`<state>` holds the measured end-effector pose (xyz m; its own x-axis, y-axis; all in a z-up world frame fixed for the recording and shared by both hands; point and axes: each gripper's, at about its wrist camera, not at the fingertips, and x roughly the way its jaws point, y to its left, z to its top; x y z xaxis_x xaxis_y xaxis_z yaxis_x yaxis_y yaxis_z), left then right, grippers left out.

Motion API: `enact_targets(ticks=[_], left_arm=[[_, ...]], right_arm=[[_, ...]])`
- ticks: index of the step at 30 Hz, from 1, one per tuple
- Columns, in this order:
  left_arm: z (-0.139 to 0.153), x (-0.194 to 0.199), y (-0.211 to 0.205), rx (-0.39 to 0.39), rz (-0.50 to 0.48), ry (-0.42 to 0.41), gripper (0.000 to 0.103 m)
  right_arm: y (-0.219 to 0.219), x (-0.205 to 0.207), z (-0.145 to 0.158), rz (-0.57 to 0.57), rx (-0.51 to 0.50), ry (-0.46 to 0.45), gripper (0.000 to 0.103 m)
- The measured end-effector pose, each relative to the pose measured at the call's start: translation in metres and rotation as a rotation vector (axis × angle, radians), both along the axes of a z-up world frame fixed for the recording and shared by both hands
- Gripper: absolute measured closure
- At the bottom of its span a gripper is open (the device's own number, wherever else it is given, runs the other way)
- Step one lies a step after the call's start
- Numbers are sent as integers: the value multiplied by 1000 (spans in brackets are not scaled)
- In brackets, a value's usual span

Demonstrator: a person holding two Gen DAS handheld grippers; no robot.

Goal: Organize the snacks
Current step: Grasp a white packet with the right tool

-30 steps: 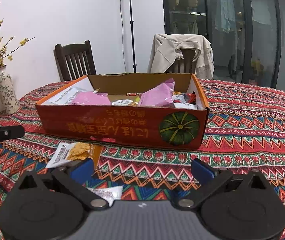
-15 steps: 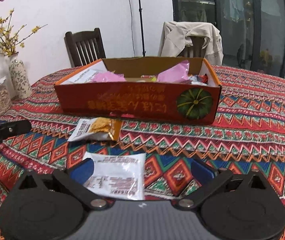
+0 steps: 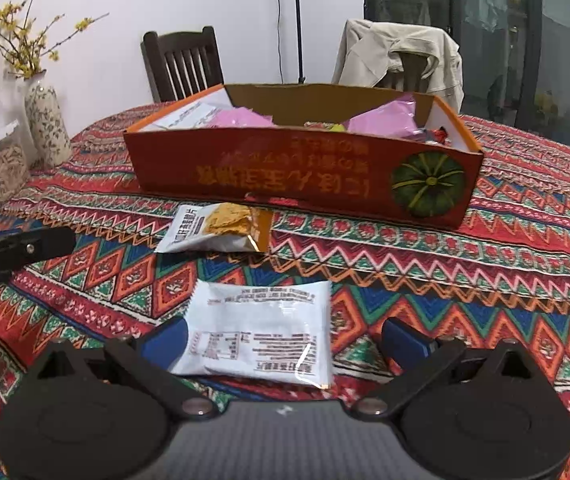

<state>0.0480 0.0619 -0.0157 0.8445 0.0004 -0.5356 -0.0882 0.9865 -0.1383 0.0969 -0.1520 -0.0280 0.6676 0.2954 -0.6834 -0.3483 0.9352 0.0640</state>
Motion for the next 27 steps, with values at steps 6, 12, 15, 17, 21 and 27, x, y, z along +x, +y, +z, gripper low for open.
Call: enact_targets(ticks=[6, 12, 15, 17, 21, 27], left_arm=[[-2, 2, 1, -10, 2, 8, 0], [-3, 3, 2, -8, 7, 15, 0], [-3, 3, 2, -10, 9, 20, 0], [-3, 3, 2, -10, 10, 21, 0], [-4, 4, 2, -9, 12, 27, 0], [0, 6, -2, 9, 15, 34, 0]], right_arm=[[13, 1, -2, 34, -37, -26, 5], [13, -8, 1, 57, -32, -56, 23], [12, -9, 2, 55, -27, -60, 25], [11, -10, 2, 58, -24, -66, 29], [8, -12, 6, 60, -10, -84, 61], [-1, -17, 14, 69, 38, -111, 78]])
